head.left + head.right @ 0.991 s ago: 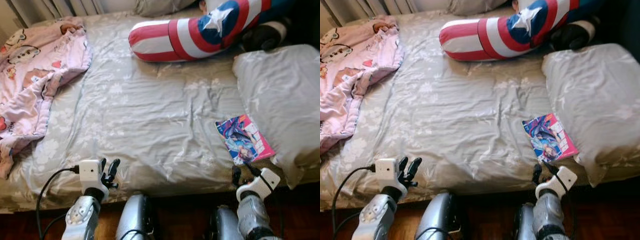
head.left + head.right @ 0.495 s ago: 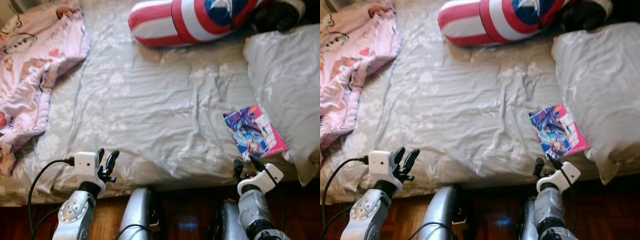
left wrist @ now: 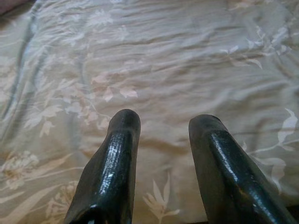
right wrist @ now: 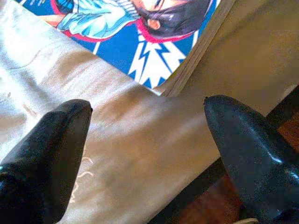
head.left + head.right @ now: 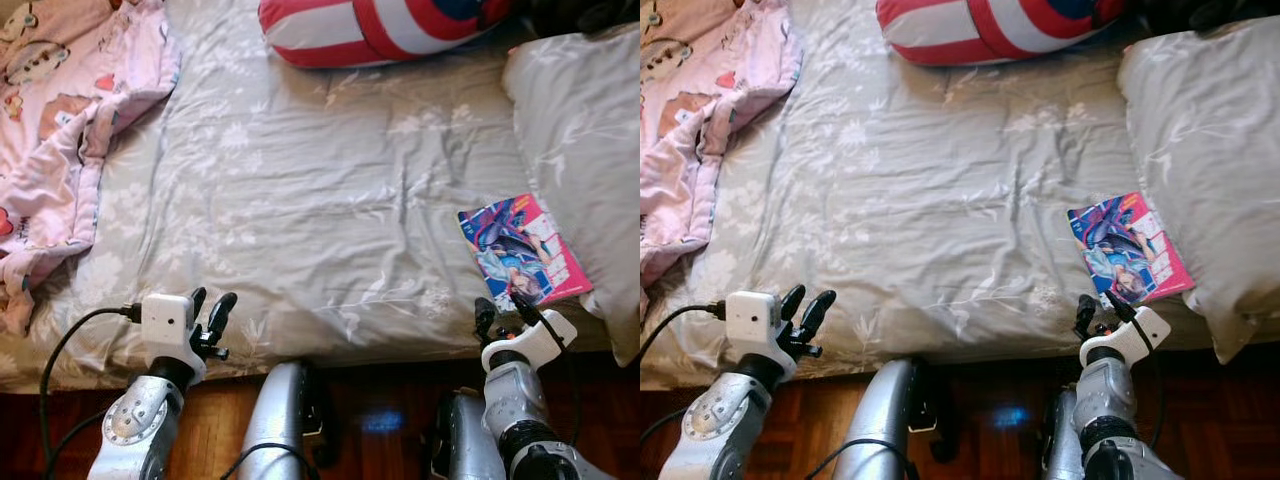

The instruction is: Clean up the room

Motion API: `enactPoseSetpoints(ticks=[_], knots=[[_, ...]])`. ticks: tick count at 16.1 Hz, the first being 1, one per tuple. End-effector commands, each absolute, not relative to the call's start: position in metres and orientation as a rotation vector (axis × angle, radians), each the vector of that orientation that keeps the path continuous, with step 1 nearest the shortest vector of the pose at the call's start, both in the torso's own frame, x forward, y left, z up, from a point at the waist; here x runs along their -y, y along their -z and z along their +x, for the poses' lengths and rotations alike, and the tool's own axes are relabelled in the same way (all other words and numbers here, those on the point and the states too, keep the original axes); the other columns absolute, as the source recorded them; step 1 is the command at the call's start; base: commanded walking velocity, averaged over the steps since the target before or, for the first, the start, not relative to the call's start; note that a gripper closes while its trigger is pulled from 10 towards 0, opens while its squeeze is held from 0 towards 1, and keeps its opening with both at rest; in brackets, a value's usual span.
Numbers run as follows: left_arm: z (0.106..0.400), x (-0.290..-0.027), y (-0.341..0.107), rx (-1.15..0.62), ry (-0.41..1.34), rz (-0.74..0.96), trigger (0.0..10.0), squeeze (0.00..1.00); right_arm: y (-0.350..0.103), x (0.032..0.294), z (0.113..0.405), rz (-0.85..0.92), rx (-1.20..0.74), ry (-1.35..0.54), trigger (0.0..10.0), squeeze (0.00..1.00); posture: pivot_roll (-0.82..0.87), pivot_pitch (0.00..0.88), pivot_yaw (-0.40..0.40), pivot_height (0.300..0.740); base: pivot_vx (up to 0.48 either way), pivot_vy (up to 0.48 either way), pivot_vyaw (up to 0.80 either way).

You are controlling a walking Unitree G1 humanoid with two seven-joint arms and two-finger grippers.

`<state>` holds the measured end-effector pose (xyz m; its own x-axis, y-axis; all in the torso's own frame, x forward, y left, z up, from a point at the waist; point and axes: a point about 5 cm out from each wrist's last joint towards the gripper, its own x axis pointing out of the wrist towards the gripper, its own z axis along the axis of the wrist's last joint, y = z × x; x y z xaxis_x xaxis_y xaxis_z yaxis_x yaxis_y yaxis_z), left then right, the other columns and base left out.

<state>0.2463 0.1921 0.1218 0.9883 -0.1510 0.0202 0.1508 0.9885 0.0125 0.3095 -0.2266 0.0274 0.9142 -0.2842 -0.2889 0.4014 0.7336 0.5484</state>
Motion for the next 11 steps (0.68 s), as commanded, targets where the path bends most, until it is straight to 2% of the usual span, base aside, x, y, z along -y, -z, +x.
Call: enactPoseSetpoints(ticks=[1, 11], knots=[[0.238, -0.198, -0.117, -0.019, 0.136, 0.032, 10.0, 0.0, -0.017, 0.223, 0.303, 0.672, -0.237, 0.379, 10.0, 0.0, 0.24, 0.388, 0.169, 0.612, 0.0, 0.0, 0.0], [0.228, -0.203, -0.124, -0.039, 0.124, 0.059, 10.0, 0.0, -0.041, 0.221, 0.324, 0.676, -0.179, 0.257, 10.0, 0.0, 0.26, 0.403, 0.173, 0.612, 0.0, 0.0, 0.0]])
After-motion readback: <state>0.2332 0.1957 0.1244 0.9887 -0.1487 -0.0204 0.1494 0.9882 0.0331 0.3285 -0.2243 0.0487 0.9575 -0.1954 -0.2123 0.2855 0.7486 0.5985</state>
